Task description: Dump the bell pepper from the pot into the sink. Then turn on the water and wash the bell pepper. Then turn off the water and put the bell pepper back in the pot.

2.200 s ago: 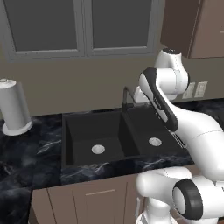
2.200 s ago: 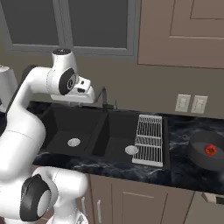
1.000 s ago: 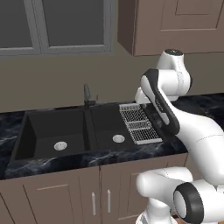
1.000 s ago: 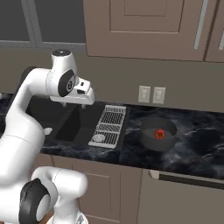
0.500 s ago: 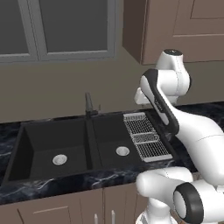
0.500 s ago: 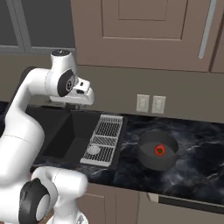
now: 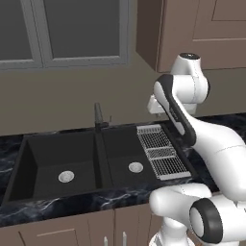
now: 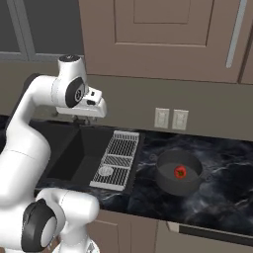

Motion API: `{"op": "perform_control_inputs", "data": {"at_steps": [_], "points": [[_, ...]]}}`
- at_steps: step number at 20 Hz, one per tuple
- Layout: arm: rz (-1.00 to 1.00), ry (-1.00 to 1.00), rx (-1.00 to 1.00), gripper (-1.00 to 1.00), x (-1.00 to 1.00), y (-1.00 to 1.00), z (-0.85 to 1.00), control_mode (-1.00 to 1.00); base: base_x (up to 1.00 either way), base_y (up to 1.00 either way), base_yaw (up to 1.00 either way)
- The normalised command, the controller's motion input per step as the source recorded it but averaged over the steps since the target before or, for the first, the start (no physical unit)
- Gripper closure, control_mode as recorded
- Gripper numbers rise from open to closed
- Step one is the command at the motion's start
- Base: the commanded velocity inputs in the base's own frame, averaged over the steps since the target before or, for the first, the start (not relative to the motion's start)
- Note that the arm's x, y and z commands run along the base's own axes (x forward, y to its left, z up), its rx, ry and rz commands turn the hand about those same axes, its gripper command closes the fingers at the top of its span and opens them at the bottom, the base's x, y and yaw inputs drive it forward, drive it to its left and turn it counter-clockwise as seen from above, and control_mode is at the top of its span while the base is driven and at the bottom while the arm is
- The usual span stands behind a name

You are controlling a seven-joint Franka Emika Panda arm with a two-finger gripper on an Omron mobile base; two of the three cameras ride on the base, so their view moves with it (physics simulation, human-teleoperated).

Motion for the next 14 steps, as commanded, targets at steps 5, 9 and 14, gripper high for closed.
{"op": "perform_control_inputs", "data": {"at_steps": [5,9,14], "points": [[0.0,0.02,0.0,-1.0,0.1,-0.16,-0.14,-1.0,0.0,0.0,0.0],[0.0,0.04,0.0,-1.0,0.0,-0.49,-0.22,-1.0,0.0,0.0,0.0],[0.0,0.02,0.0,-1.0,0.0,-0.49,-0.23,-1.0,0.0,0.0,0.0]]}}
